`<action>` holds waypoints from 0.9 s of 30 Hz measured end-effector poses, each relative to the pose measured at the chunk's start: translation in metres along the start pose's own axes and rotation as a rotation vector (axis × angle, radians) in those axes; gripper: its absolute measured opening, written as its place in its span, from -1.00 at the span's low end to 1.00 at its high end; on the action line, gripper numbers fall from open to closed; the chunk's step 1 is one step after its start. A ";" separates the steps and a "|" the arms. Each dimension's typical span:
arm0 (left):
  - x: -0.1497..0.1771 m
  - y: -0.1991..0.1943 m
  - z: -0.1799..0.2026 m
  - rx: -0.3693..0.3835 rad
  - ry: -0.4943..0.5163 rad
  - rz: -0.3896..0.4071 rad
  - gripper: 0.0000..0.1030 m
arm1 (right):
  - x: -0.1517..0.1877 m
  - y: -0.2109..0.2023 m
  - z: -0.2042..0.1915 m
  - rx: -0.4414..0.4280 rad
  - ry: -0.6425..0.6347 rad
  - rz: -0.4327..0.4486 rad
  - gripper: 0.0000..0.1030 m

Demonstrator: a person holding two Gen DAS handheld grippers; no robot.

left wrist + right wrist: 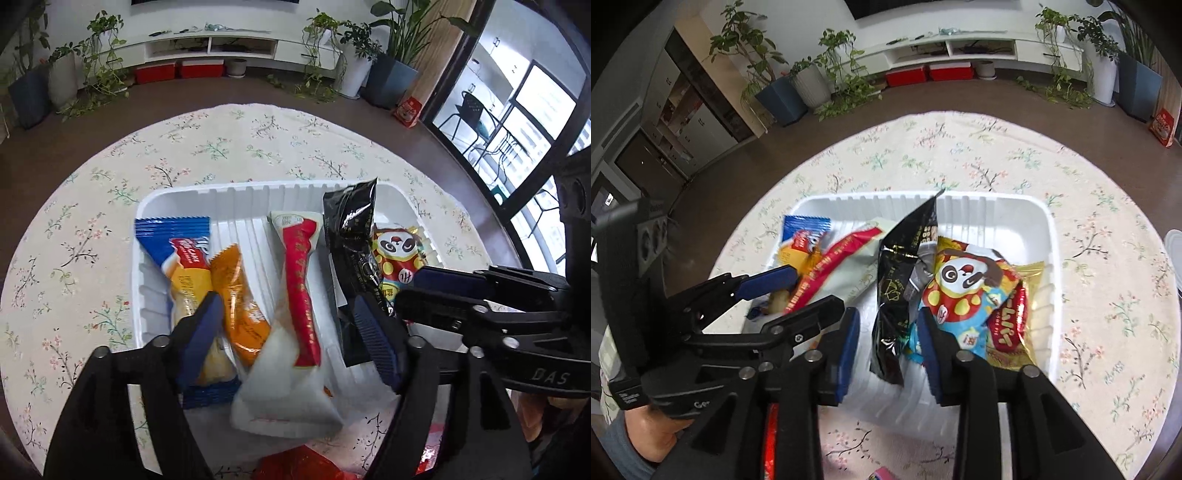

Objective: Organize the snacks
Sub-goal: 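Lower both packets into the tray and open both tools, then move both tools back to the snack pile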

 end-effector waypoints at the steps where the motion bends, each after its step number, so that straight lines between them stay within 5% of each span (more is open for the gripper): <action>1: 0.001 -0.004 0.000 0.004 -0.004 0.007 0.58 | 0.001 -0.006 -0.001 -0.005 -0.001 0.012 -0.10; 9: 0.005 -0.060 0.004 0.049 -0.040 0.117 0.96 | 0.027 -0.065 -0.009 -0.055 -0.005 0.118 0.28; 16: 0.028 -0.130 0.020 0.046 0.036 0.261 0.99 | 0.073 -0.111 -0.010 -0.128 -0.017 0.201 0.40; 21: 0.076 -0.182 0.034 0.012 0.155 0.362 0.99 | 0.126 -0.129 -0.013 -0.154 -0.051 0.240 0.56; 27: 0.165 -0.185 0.029 0.059 0.200 0.250 0.99 | 0.192 -0.131 -0.013 -0.140 -0.103 0.222 0.57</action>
Point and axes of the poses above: each gripper's, at about its wrist camera, not at the fingertips, and y roughly the way its jaws point, z to its right, x to its underside, the point moved 5 cm from there along y, roughly the way its jaws point, and after that the axes turned 12 degrees about -z, right-handed, at the moved point
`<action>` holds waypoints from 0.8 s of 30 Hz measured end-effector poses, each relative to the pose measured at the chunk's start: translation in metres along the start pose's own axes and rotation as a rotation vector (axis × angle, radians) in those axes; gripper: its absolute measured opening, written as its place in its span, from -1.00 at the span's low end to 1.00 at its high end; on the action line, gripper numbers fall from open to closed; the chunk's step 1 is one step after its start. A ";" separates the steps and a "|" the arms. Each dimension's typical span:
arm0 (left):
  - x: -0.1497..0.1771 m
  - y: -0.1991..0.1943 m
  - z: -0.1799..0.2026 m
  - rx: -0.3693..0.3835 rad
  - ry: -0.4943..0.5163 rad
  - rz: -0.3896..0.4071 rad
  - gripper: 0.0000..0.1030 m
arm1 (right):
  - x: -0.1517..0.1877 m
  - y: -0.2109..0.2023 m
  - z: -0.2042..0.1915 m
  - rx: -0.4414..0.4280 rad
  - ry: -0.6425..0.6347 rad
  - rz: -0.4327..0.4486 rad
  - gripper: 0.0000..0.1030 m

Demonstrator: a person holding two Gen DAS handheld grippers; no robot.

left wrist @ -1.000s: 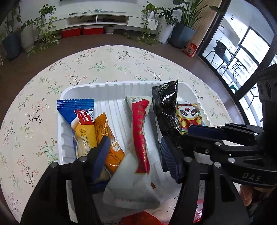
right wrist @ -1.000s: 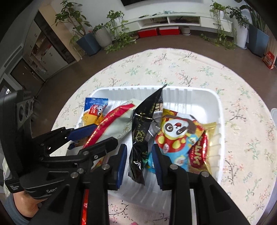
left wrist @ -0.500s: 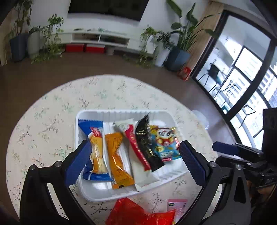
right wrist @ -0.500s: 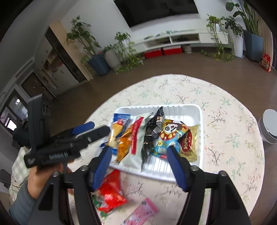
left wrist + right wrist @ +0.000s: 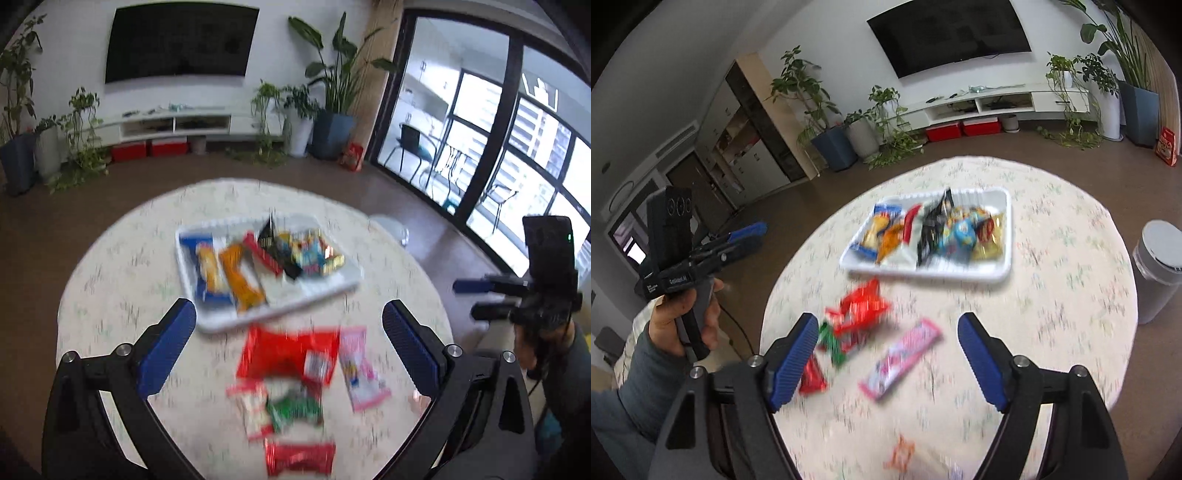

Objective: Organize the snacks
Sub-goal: 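Move both tools back to the snack pile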

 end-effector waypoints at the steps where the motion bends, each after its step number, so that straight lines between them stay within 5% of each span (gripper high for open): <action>1: 0.015 0.001 0.000 -0.003 -0.003 -0.017 0.99 | 0.008 -0.001 0.001 0.001 0.004 -0.008 0.57; 6: 0.093 0.016 0.012 -0.013 0.075 -0.164 0.99 | 0.052 -0.003 0.005 0.032 0.020 -0.048 0.57; 11: 0.137 0.024 0.029 0.015 0.134 -0.238 0.99 | 0.074 -0.007 0.009 0.048 0.033 -0.069 0.57; 17: 0.142 0.030 0.043 0.024 0.210 -0.254 0.99 | 0.087 -0.003 -0.007 0.107 -0.115 -0.148 0.57; 24: 0.121 0.040 0.049 0.044 0.436 -0.284 0.99 | 0.098 0.015 -0.024 0.184 -0.466 -0.307 0.57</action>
Point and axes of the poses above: each gripper's, at about its wrist camera, not at the fingertips, and y roughly the way its jaws point, z to its right, x to its underside, the point moved 5 cm from there along y, roughly the way its jaws point, and after that the axes turned 12 degrees about -z, right-handed, at the moved point
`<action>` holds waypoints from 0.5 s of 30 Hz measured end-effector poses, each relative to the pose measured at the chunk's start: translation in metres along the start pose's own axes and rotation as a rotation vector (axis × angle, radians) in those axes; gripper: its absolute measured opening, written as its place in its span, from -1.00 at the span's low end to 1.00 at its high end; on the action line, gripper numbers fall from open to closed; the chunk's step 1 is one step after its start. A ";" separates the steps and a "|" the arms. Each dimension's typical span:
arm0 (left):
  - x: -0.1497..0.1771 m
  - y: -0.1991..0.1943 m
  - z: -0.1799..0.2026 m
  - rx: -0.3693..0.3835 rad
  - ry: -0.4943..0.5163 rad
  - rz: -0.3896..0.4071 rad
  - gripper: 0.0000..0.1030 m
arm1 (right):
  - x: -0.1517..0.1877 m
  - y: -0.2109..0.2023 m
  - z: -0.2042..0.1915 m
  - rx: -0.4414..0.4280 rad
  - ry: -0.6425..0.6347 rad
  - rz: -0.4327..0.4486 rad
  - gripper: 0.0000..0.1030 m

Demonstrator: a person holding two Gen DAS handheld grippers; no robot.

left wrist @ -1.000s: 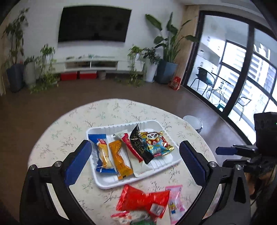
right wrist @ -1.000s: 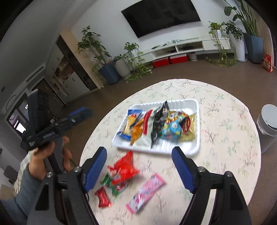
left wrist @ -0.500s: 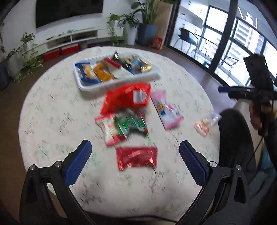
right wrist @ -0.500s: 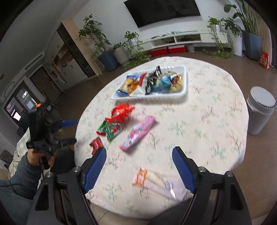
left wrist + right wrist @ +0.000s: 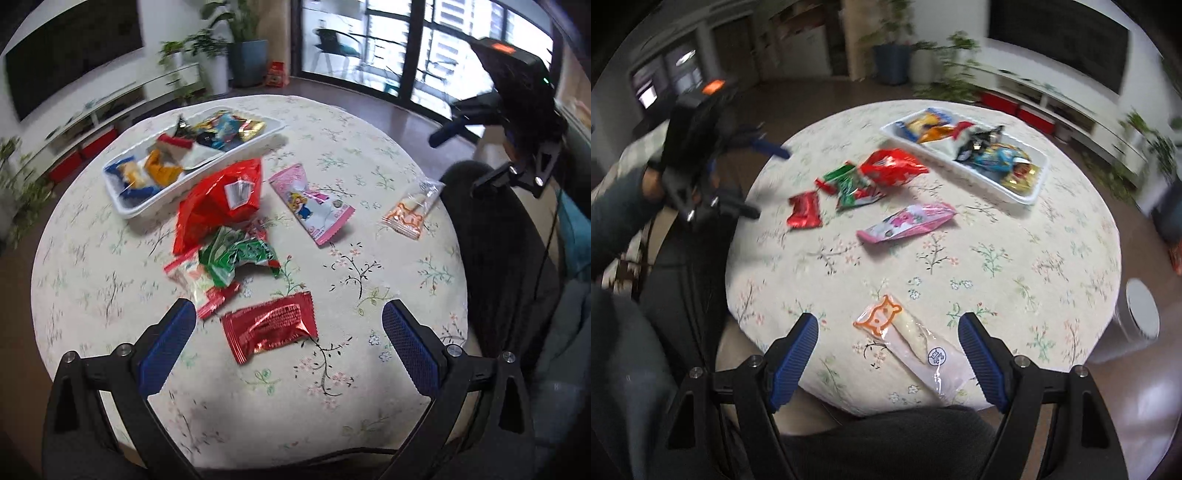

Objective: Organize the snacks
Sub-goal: 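Move both tools back to the snack pile, then grasp the red square packet with the left tool while the right tool grasps the clear cat-print packet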

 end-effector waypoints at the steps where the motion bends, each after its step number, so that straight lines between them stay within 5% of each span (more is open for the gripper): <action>1: -0.003 0.003 0.001 0.025 0.035 -0.022 0.99 | -0.001 0.002 0.002 -0.004 -0.020 -0.013 0.57; 7: -0.011 0.034 0.004 0.072 0.230 -0.181 0.95 | -0.005 0.024 0.014 -0.031 -0.081 -0.103 0.56; 10: -0.012 0.048 0.006 0.112 0.310 -0.240 0.73 | -0.004 0.034 0.014 -0.052 -0.100 -0.135 0.54; 15: -0.017 0.066 -0.003 0.165 0.349 -0.301 0.62 | -0.001 0.044 0.018 -0.086 -0.097 -0.163 0.53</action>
Point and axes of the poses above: each gripper's, at about its wrist camera, not at the fingertips, and y roughly the way its jaws point, z to its right, x to its underside, the point moved 5 cm from there along y, roughly the way its jaws point, and after that the axes turned 12 degrees about -z, right-handed, at the moved point
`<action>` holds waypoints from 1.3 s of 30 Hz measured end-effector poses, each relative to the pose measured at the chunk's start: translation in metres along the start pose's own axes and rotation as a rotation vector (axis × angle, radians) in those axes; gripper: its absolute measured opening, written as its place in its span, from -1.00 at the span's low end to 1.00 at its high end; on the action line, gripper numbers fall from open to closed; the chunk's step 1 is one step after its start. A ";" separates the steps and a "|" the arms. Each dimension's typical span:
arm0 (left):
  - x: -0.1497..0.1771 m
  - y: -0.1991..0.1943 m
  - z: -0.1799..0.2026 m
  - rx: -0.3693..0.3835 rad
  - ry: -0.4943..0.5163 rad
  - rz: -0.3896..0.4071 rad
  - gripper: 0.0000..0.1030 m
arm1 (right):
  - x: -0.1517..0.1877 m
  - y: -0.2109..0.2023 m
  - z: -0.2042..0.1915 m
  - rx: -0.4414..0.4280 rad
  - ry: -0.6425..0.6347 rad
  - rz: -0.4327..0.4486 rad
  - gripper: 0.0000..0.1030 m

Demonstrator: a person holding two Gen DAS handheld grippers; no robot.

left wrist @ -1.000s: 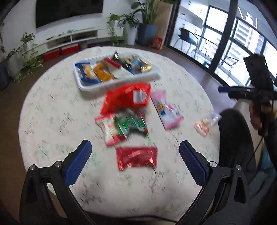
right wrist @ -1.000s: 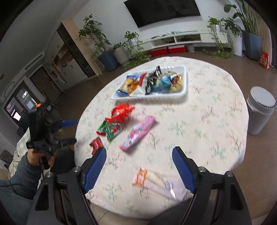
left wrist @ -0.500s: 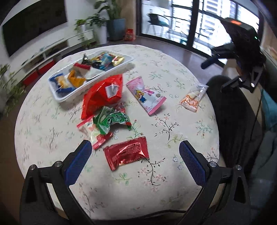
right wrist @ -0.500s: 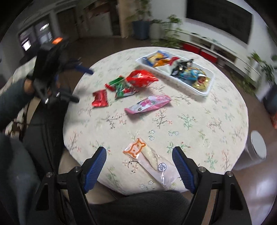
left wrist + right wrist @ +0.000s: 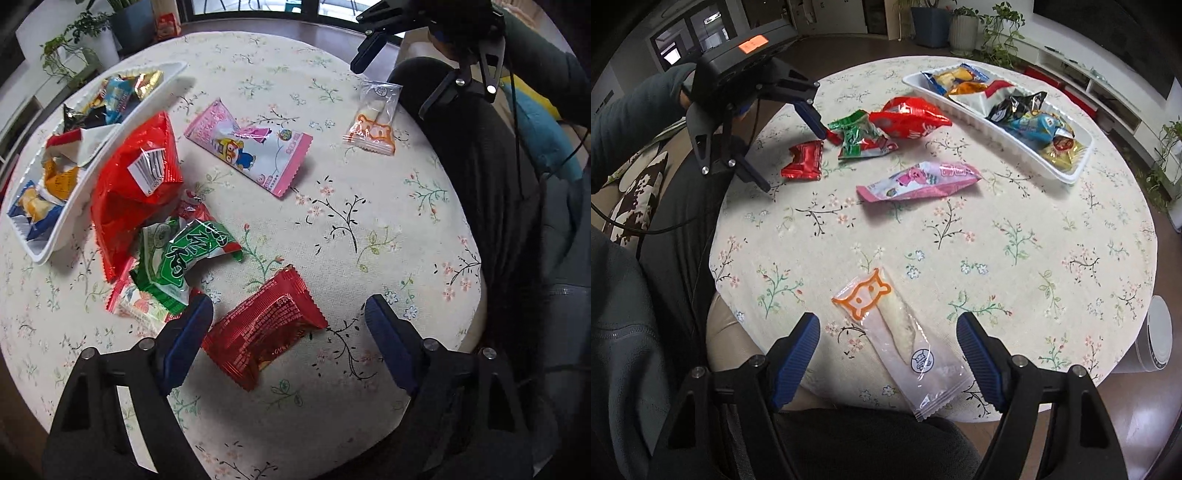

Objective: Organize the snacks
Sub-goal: 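Grasp the red square packet with the left tool while the right tool grasps the clear cat-print packet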

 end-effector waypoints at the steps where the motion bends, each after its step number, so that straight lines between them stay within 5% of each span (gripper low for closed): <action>1: -0.001 0.003 -0.001 0.002 0.004 -0.007 0.59 | 0.000 0.001 0.002 -0.009 0.002 -0.003 0.53; 3: -0.002 0.012 -0.005 0.008 0.019 -0.050 0.34 | 0.001 0.006 0.004 -0.018 0.002 -0.014 0.53; 12: 0.003 0.013 -0.006 -0.040 0.054 -0.101 0.12 | -0.001 0.017 0.009 -0.022 -0.011 -0.038 0.44; 39: 0.031 0.012 -0.001 -0.083 -0.183 -0.123 0.11 | -0.020 0.049 -0.001 0.051 -0.174 -0.223 0.29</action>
Point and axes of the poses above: each gripper's, at about its wrist camera, not at the fingertips, and y roughly the way its jaws point, z to its right, x to its underside, the point moved 5 cm from there along y, roughly the way its jaws point, and after that the axes turned 12 degrees about -z, right-handed, at the moved point
